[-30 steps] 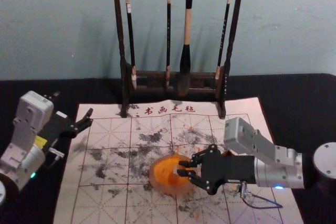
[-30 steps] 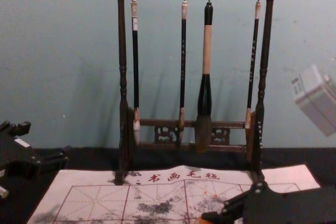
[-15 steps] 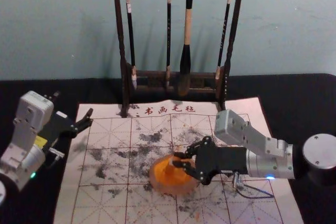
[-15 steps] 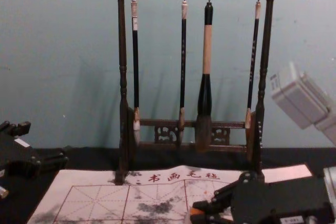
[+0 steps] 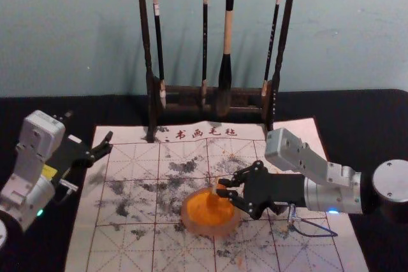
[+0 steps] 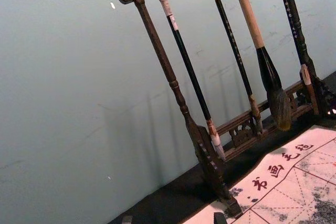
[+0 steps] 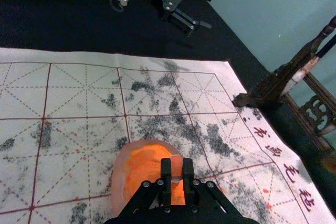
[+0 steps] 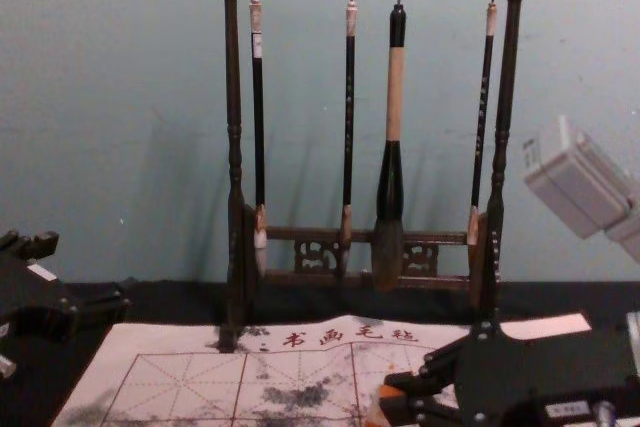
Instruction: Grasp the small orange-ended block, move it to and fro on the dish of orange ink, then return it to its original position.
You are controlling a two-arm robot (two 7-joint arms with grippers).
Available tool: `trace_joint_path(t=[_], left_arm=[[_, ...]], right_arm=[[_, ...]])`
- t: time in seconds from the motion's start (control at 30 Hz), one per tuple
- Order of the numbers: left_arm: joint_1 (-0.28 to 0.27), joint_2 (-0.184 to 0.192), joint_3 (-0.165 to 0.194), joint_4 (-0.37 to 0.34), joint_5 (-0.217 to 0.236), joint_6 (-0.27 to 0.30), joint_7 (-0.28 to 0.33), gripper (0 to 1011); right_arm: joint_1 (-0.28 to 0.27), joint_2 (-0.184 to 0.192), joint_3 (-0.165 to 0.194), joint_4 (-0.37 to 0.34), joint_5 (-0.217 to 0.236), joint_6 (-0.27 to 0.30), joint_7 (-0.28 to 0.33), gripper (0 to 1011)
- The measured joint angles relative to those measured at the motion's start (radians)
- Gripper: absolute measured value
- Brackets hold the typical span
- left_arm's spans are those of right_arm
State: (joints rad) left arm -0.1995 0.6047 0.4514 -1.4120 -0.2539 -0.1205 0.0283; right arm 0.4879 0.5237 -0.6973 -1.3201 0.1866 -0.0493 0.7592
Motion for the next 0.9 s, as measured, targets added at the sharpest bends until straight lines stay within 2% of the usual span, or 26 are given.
trace_joint_path(t=[0.5,0.9], left_arm=[[0.0,0.0,0.0,0.0,0.0,0.0,0.0,1001],[0.0,0.0,0.0,0.0,0.0,0.0,0.0,1001]], right_arm=[[-0.059,0.075,0.024,-0.103,0.021,0.037,0.004,101],[-0.071,0.084,0.012,-0.142,0.027,0.052,0.017,101]])
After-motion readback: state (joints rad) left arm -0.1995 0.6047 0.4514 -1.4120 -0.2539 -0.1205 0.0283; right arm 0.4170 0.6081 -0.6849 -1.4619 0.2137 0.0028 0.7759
